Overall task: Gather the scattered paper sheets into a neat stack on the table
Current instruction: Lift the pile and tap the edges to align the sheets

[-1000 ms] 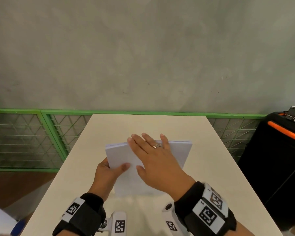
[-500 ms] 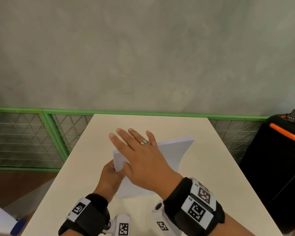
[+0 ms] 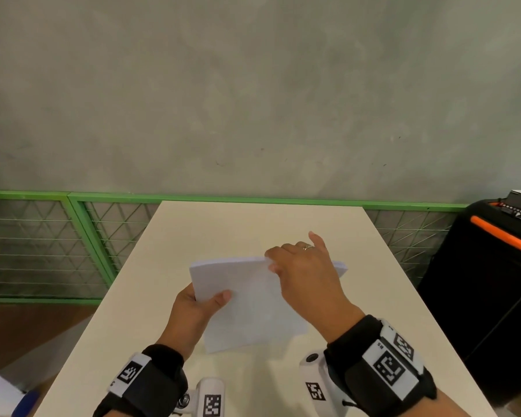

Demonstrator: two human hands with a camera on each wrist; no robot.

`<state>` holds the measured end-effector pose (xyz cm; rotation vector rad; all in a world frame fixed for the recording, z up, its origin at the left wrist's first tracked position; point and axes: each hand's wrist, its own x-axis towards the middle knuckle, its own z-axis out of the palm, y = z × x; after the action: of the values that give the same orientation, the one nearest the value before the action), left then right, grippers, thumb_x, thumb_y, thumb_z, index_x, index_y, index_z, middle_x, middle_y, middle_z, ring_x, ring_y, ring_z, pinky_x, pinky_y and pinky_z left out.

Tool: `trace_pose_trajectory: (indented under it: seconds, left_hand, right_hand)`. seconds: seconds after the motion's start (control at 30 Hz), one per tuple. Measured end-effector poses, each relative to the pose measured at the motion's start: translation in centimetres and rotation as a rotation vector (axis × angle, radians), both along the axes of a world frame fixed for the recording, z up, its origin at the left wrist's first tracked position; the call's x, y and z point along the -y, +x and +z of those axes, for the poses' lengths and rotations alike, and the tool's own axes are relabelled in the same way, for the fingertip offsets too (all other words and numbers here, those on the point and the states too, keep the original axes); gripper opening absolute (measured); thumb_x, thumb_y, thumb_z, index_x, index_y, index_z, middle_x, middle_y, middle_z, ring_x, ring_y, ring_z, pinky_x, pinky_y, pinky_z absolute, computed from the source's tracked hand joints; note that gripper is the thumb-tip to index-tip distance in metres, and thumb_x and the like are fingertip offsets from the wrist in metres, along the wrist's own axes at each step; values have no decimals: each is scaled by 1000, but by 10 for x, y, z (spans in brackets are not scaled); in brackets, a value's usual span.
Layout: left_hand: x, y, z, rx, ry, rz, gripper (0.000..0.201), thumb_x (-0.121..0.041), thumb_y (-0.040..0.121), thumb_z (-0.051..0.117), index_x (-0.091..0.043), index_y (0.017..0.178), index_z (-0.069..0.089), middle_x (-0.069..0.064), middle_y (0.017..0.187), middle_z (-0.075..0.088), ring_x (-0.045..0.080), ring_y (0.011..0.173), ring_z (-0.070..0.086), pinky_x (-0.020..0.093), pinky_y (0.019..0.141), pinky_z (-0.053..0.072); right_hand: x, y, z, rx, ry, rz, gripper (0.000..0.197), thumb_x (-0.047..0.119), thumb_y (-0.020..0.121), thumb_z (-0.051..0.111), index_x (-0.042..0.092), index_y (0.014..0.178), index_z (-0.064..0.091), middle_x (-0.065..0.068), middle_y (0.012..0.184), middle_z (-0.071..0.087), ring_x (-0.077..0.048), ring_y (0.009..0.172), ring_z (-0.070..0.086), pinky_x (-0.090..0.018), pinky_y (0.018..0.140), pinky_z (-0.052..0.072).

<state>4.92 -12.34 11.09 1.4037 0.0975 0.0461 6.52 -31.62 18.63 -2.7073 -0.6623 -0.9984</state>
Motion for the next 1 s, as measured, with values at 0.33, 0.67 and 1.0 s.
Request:
trace_pose_trajectory:
  seconds: [0.33, 0.67, 1.0]
  left_hand:
    - [1, -3, -2, -12, -7, -20, 55, -32, 33, 82, -14, 84, 71, -5, 75, 78, 8, 66, 71, 17, 55, 52]
    - [-2, -3, -4, -33, -8, -56, 73, -43, 18, 90, -16, 83, 73, -3, 79, 78, 13, 72, 73, 19, 59, 54]
    - [-1, -6, -5, -51, -18, -77, 83, -50, 15, 90, -14, 87, 72, 0, 80, 78, 12, 72, 73, 18, 58, 55]
  right_hand:
    - [13, -6, 12, -120, 28, -67, 39, 30, 67, 63, 24, 105, 67, 5, 90, 73, -22, 80, 70, -52, 91, 47]
    - [52, -12, -5, -174, 177, -206, 53, 28, 73, 56, 17, 125, 57, -6, 119, 65, -33, 113, 57, -56, 96, 42]
    - [45, -7, -12, -126, 184, -220, 63, 32, 77, 42, 19, 138, 34, -9, 144, 46, -30, 134, 33, -47, 102, 34]
